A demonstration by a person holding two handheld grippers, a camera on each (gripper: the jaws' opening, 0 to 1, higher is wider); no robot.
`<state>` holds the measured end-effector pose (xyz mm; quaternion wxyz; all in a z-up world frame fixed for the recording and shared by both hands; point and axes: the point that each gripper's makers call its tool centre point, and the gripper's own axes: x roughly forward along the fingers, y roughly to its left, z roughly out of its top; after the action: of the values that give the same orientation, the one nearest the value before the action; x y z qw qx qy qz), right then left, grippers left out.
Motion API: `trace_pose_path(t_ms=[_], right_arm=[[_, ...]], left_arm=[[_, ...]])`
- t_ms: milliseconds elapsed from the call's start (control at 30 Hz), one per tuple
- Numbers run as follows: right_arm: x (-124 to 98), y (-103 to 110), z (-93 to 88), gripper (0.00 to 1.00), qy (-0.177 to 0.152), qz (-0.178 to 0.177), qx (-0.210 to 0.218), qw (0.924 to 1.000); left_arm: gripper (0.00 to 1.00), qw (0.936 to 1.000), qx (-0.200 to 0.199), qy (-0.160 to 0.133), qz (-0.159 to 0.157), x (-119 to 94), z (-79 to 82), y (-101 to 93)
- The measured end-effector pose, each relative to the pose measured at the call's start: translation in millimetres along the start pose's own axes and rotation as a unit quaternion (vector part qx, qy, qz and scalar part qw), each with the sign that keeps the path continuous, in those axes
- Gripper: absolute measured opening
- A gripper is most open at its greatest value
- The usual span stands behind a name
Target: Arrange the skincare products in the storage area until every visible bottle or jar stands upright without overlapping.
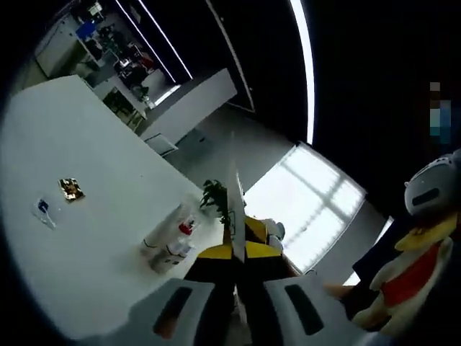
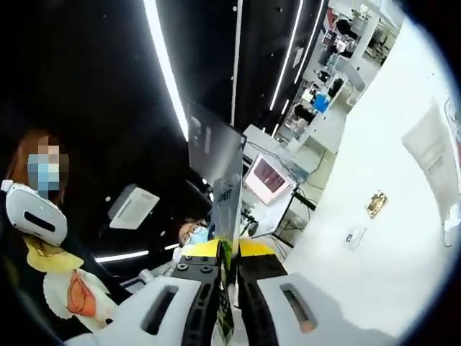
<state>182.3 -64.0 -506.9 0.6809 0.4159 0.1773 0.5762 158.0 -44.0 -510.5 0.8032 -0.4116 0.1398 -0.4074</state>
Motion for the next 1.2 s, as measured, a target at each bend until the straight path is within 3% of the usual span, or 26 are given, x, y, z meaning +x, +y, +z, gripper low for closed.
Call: trace_pose_path(t_ms=[233, 567, 700, 833, 1033, 1200], right_arm=[[-2.5, -1.2, -2.5, 0.09, -0.031, -0.002, 0.008, 0.9995], [-1.1, 5.9, 5.3, 0.01, -0.052, 0.005, 0.033, 0.9981], [-3.3, 4.5, 5.2, 0.01, -0.048, -0.001, 0.045, 0.9978], [-5.9, -0.9, 1.3, 0.01, -0.034, -0.020, 0.051, 0.9979], [-5.7, -15.8, -8.8, 0.01, -0.011, -0.062, 0.055, 0.9965], [-5.1, -26.8, -18.6, 0.01, 0.006, -0.096, 0.043, 0.9944]], left_arm=[[0.02, 0.9997, -0.021, -0.013, -0.008, 1.5, 5.0, 0.6], [0.02, 0.9987, -0.044, -0.021, -0.016, 5.8, 7.3, 2.2], [0.03, 0.9998, -0.019, 0.000, -0.010, 8.0, 3.4, 2.8], [0.09, 0.9981, 0.017, 0.055, 0.024, 5.0, -8.5, 14.4], [0.07, 0.9969, 0.015, 0.067, 0.038, -0.1, -11.3, 19.6], [0.04, 0.9946, -0.007, 0.075, 0.071, -5.8, -17.5, 28.1]])
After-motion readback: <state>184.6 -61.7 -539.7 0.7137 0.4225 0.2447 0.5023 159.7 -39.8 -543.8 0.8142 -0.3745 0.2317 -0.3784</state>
